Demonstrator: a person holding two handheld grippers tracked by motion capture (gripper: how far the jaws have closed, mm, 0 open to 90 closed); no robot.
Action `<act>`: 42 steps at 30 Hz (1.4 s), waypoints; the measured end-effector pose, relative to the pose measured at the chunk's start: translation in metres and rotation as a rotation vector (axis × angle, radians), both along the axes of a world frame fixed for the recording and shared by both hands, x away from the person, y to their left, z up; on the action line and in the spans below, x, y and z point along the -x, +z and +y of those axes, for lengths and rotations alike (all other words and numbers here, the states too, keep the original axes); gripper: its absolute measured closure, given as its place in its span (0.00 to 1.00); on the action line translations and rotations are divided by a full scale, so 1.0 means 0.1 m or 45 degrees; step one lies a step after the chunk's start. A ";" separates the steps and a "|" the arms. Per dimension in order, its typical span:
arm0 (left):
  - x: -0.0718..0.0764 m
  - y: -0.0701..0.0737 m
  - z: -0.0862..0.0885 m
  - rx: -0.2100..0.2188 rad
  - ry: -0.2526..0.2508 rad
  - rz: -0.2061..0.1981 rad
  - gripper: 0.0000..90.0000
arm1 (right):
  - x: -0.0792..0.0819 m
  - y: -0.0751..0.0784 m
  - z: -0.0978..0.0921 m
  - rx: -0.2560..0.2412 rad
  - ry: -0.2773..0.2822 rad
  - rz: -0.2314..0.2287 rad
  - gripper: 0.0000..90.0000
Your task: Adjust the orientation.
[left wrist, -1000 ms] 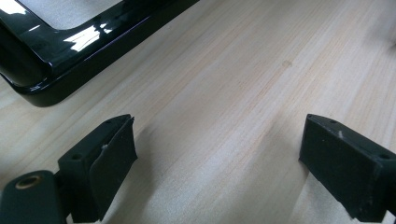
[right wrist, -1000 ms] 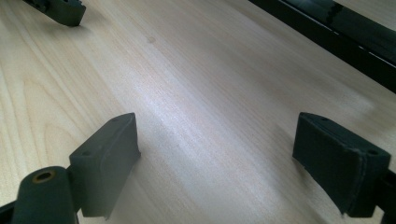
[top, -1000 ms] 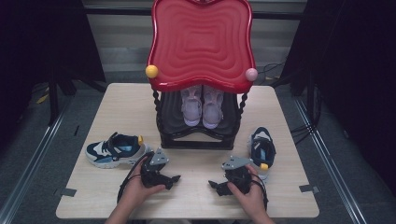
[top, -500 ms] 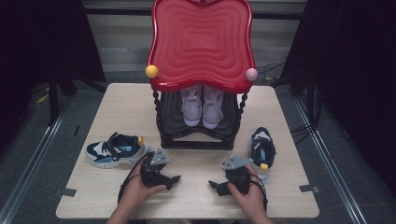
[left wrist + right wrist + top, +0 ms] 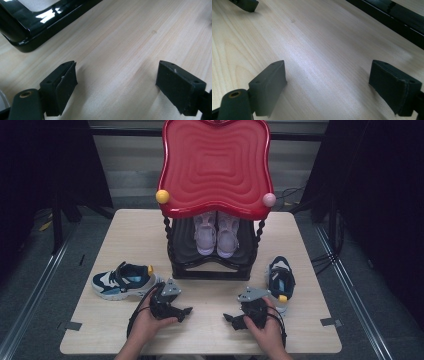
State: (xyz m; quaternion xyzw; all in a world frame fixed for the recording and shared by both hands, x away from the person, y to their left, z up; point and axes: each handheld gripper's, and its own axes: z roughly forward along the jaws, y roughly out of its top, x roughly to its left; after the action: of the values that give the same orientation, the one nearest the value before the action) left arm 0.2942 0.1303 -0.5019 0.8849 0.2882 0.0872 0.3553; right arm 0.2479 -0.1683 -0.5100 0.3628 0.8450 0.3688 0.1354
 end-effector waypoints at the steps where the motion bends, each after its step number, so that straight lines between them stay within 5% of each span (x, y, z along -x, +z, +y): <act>1: 0.00 0.03 0.00 -0.010 0.009 0.036 0.19 | 0.00 0.00 0.00 0.000 0.000 0.000 0.15; 17: 0.02 0.30 0.03 -0.199 -0.058 0.226 0.25 | 0.00 0.00 0.00 0.001 0.001 -0.002 0.15; 24: -0.02 0.41 0.10 -0.263 -0.053 0.253 0.26 | 0.00 0.00 0.00 0.000 0.001 0.000 0.15; 42: -0.14 0.64 0.26 -0.294 -0.035 0.378 0.27 | 0.00 0.00 0.00 0.001 0.001 -0.002 0.15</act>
State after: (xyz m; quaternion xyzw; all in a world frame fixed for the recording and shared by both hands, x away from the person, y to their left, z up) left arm 0.3082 0.1567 -0.4375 0.9268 0.3134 -0.0166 0.2063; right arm 0.2480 -0.1683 -0.5101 0.3620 0.8452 0.3689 0.1362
